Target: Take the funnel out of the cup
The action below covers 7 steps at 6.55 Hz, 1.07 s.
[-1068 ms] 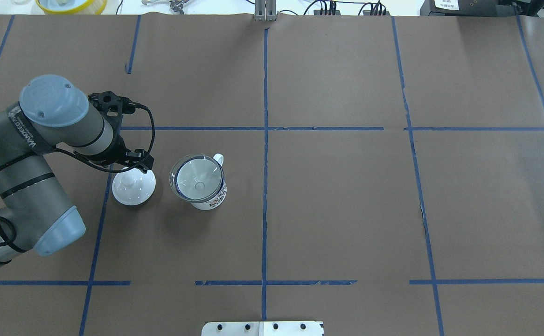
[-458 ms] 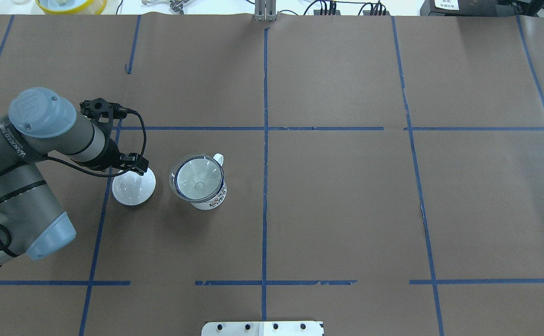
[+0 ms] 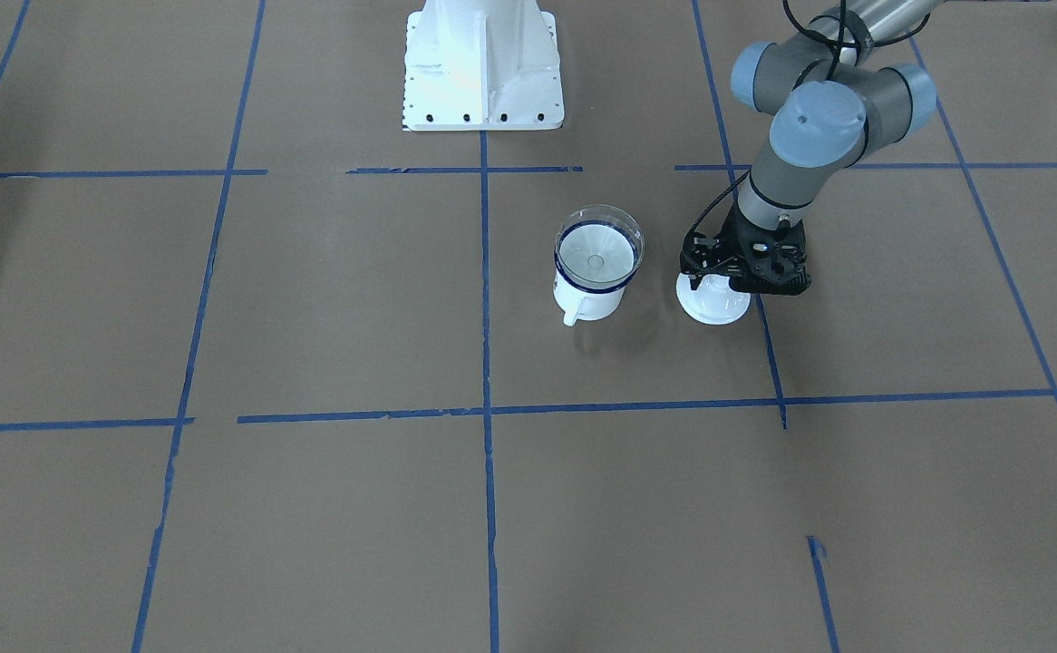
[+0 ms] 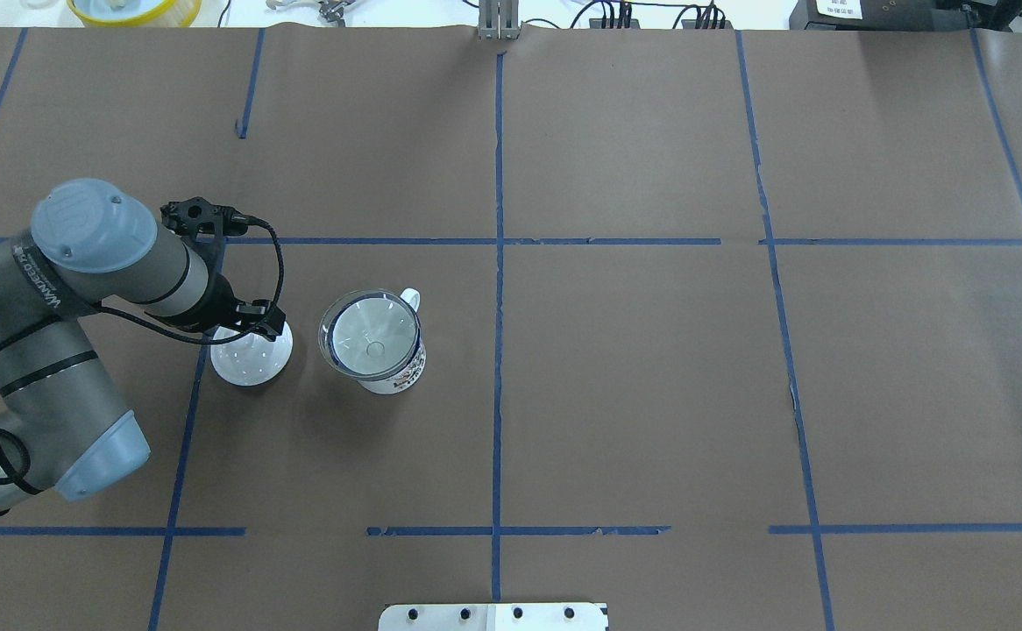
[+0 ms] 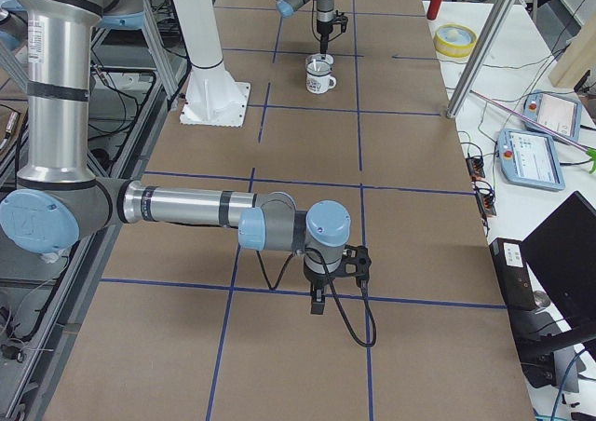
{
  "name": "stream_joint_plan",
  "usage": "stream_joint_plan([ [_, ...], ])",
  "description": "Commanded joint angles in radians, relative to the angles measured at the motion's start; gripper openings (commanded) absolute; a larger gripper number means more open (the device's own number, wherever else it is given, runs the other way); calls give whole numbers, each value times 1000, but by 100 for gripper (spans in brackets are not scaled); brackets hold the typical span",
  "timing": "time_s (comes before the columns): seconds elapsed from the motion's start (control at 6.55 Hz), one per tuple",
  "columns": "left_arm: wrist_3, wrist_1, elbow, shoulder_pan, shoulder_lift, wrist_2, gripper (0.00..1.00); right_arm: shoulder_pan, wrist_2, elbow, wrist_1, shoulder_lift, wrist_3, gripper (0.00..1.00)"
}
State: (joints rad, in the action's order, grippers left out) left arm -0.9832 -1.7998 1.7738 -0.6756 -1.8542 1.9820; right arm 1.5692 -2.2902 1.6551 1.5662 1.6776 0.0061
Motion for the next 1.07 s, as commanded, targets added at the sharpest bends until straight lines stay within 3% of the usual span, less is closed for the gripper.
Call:
stream_joint_plan([
  [0.0,-3,4,10,5,0,0,75,0,0,0,0,-1,0,100],
  [0.46,-5,5,13,5,1,0,57,0,0,0,0,-1,0,100],
  [0.92,-2,5,7,5,3,-2,53,0,0,0,0,1,0,100],
])
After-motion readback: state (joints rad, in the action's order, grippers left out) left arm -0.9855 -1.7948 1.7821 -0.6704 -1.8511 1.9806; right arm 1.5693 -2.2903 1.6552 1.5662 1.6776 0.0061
